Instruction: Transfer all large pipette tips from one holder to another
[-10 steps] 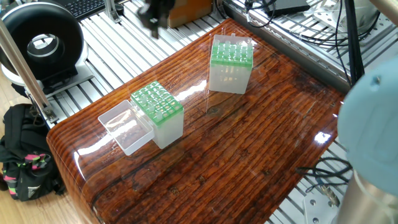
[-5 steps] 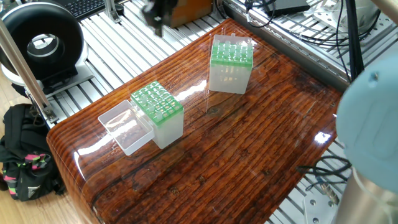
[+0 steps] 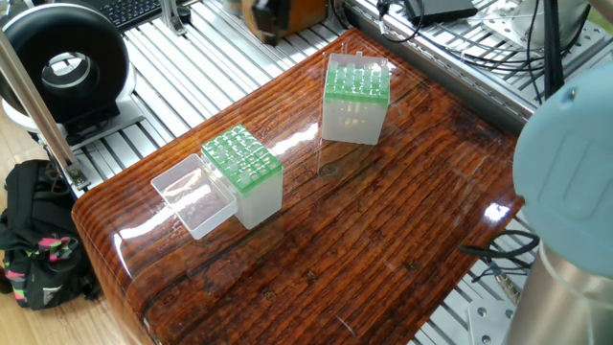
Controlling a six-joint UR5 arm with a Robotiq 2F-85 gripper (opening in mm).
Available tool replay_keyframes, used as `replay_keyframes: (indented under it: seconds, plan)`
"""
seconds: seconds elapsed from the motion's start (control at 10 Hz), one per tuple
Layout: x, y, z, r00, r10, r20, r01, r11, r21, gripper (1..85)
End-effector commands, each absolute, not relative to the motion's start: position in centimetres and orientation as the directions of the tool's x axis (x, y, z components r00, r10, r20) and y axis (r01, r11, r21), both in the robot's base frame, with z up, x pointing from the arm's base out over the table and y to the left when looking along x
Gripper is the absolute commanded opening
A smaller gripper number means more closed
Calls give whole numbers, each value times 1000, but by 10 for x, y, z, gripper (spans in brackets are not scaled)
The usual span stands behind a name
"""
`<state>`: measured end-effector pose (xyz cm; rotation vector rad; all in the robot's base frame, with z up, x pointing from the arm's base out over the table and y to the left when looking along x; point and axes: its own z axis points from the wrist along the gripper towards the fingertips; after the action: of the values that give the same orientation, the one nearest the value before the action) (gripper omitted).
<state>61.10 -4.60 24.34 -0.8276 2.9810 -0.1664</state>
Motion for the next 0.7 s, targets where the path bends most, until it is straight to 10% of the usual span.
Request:
replay_keyframes:
  seconds: [0.0,0.6]
  plan:
    - [606,-62,226,-842,-539,-16,-535,839,-96,393]
    - [596,-41,210,-835,-547,-50,-543,836,-74,373]
